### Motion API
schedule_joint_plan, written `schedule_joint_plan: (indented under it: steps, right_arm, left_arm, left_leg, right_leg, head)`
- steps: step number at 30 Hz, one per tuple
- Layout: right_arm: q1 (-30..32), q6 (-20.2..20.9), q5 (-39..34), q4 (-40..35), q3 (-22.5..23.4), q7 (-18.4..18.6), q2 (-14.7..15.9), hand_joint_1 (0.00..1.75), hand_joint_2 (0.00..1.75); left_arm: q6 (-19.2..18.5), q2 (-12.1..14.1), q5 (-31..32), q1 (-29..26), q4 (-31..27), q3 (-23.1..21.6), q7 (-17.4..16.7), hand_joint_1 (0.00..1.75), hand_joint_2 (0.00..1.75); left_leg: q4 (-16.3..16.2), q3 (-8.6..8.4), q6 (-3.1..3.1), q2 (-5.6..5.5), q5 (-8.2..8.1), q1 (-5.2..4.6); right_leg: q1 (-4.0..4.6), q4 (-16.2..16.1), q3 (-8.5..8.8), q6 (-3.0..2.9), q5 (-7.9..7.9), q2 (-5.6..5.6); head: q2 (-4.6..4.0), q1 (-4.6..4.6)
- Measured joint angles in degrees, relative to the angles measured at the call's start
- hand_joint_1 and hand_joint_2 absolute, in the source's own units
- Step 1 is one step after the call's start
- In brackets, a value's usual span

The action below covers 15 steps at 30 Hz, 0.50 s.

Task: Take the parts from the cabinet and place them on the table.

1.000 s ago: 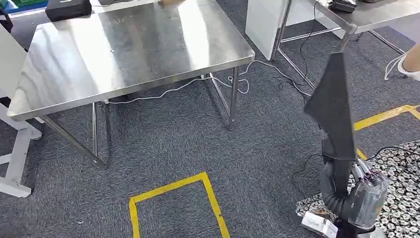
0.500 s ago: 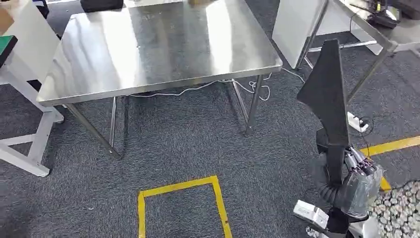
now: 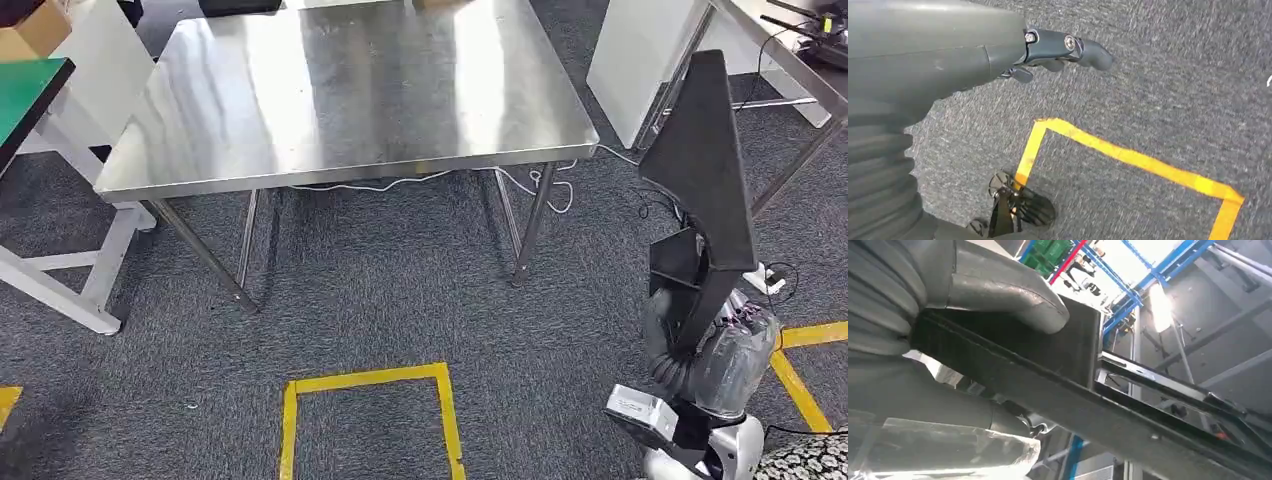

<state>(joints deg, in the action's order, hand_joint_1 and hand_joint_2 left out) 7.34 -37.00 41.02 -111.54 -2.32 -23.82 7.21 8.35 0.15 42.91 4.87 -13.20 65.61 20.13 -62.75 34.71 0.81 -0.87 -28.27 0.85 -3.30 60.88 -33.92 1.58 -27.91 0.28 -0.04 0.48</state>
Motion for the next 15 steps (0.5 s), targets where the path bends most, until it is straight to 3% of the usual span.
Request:
schedule_joint_plan:
  steps: [3,4,5,6,8,9,10,11,13,14,15]
  right_arm:
    - [-0.43,0.22,-0.07,-0.59,0.11,0.0,0.74,1.75,1.75]
    - [-0.55,0.44,-0.06,-0.83,0.17,0.0,0.94,1.75,1.75]
    - [-0.67,0.59,-0.07,-1.12,0.31,0.0,1.2,1.75,1.75]
    - [-0.78,0.7,-0.04,-1.44,0.35,0.0,1.4,1.75,1.75]
    - [-1.19,0.87,-0.04,-2.1,0.39,0.0,1.68,1.75,1.75]
    - [-1.28,0.94,-0.04,-2.27,0.39,0.0,1.75,1.75,1.75]
    - [-1.5,1.01,-0.04,-2.38,0.39,-0.02,1.84,1.75,1.75]
    - [-1.53,1.03,-0.04,-2.42,0.46,-0.02,1.99,1.75,1.75]
    - [-1.52,1.05,-0.04,-2.6,0.46,-0.02,2.01,1.75,1.75]
    - [-1.49,1.07,-0.04,-2.84,0.48,0.0,2.12,1.75,1.75]
    - [-1.63,1.07,-0.04,-2.86,0.52,-0.02,2.32,1.75,1.75]
  left_arm:
    - [-0.22,-0.22,-0.33,0.15,0.04,0.0,-0.22,0.0,1.75]
    - [-0.31,-0.31,-0.44,0.15,0.07,0.0,-0.31,0.0,1.75]
    - [-0.31,-0.48,-0.55,0.14,0.09,0.02,-0.48,0.0,1.75]
    - [-0.31,-0.57,-0.59,0.15,0.09,0.02,-0.61,0.0,1.75]
    - [-0.28,-0.63,-0.63,0.15,0.09,0.02,-0.63,0.0,1.75]
    - [-0.26,-0.55,-0.66,0.16,0.07,0.04,-0.63,0.0,1.75]
    - [-0.22,-0.61,-0.66,0.26,0.15,0.04,-0.7,0.0,1.75]
    - [-0.11,-0.52,-0.66,0.31,0.11,0.04,-0.7,0.0,1.75]
    - [0.02,-0.42,-0.83,0.29,0.09,0.09,-0.72,0.0,1.75]
    - [0.04,-0.5,-0.83,0.29,0.07,0.18,-0.72,0.0,1.75]
    - [0.04,-0.81,-0.83,0.28,0.09,0.22,-0.72,0.0,1.75]
  left_leg:
    - [-12.51,6.8,-0.52,0.78,-5.35,0.25]
    - [-14.97,8.53,-0.41,0.79,-5.57,0.27]
    - [-14.63,8.97,-0.07,0.78,-4.29,0.26]
    - [-11.91,8.1,0.42,0.78,-2.01,0.22]
    - [-1.91,3.75,2.29,0.76,3.9,-0.39]
    - [0.67,2.51,3.33,0.87,4.28,-0.86]
    - [0.98,2.27,3.82,1.35,3.98,-1.19]
    - [1.68,2.14,3.88,1.27,3.95,-1.54]
    - [2.79,1.74,4.27,1.23,4.08,-1.95]
    - [5.55,-0.11,4.7,1.26,5.08,-1.33]
    - [6.71,-1.12,4.46,1.26,5.33,-1.5]
  right_leg:
    - [0.46,-0.04,0.29,-0.55,-0.4,-0.14]
    - [0.62,-0.04,0.36,-0.65,-0.49,-0.14]
    - [0.86,-0.05,0.57,-0.82,-0.63,-0.12]
    - [1.08,-0.06,0.85,-1.02,-0.8,-0.11]
    - [1.54,-0.39,1.74,-1.19,-1.15,-0.07]
    - [1.25,-0.82,1.88,-1.24,-1.18,-0.06]
    - [2.0,-1.28,2.16,-0.85,-1.09,-0.09]
    - [1.13,-1.5,2.11,-0.59,-0.98,-0.15]
    - [1.21,-2.69,2.59,-0.13,-0.72,-0.4]
    - [1.79,-2.71,2.73,-0.09,-0.85,-0.55]
    - [1.74,-1.61,2.51,-0.28,-1.38,-0.46]
  head:
    - [0.0,-0.2]
    - [0.0,-0.2]
    - [0.0,-0.24]
    - [0.0,-0.24]
    - [0.0,-0.24]
    - [0.0,-0.19]
    - [0.0,0.24]
    - [0.0,-0.06]
    - [0.0,-0.31]
    - [0.0,-0.27]
    - [0.0,0.02]
